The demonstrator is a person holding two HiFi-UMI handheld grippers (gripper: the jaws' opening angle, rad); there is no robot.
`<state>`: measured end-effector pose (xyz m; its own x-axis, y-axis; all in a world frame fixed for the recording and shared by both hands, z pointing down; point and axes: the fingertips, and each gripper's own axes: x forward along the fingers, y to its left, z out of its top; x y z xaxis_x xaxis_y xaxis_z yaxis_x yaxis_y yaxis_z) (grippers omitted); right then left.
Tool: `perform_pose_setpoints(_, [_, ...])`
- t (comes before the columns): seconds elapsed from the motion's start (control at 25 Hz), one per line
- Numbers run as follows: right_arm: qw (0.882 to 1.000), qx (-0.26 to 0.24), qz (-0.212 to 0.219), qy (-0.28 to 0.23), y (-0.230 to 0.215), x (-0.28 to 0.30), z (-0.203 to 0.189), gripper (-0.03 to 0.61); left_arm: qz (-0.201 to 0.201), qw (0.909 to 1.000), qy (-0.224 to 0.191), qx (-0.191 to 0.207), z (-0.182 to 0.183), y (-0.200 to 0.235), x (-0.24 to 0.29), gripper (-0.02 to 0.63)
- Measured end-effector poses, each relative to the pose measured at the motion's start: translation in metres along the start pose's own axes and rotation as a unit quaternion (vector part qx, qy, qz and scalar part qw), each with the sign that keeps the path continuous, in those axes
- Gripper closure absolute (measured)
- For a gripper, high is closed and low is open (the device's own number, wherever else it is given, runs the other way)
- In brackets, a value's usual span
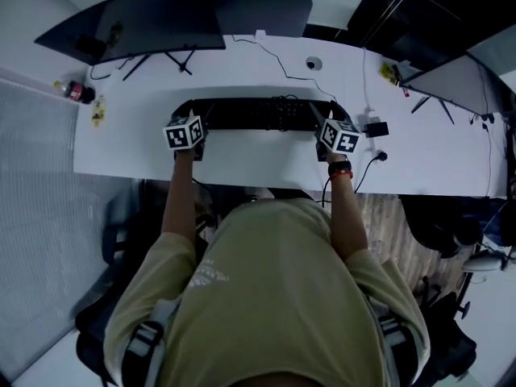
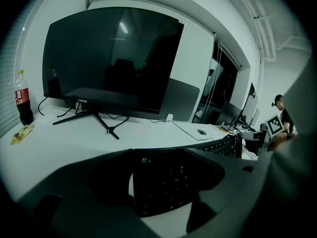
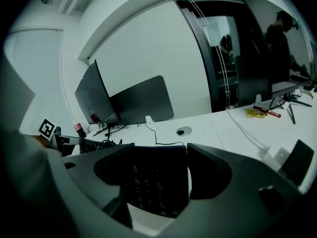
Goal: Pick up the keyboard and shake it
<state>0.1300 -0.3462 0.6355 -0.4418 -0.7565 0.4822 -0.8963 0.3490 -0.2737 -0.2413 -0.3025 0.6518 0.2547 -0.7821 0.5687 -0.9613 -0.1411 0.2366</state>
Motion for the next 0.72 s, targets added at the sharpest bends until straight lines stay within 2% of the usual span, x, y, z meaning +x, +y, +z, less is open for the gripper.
perform_pose_setpoints(0.32, [1.000, -0.007, 0.008, -0.029, -0.008, 0.021, 0.018, 0.247, -0.001, 0.9996, -0.023, 0.017, 0.024, 0.003, 0.019, 0.293])
perform_pose_setpoints(0.52, [0.998, -0.019, 0.016, -0.059, -0.013, 0.024, 0.023, 0.247, 0.000, 0.9972, -0.066, 0.035, 0.034, -0.001, 0.023, 0.295])
perform_pose_setpoints(0.72, [0.996, -0.041, 0.016, -0.079, -0.012, 0.022, 0.026, 0.247, 0.004, 0.9948, -0.097, 0.032, 0.027, -0.002, 0.021, 0.295])
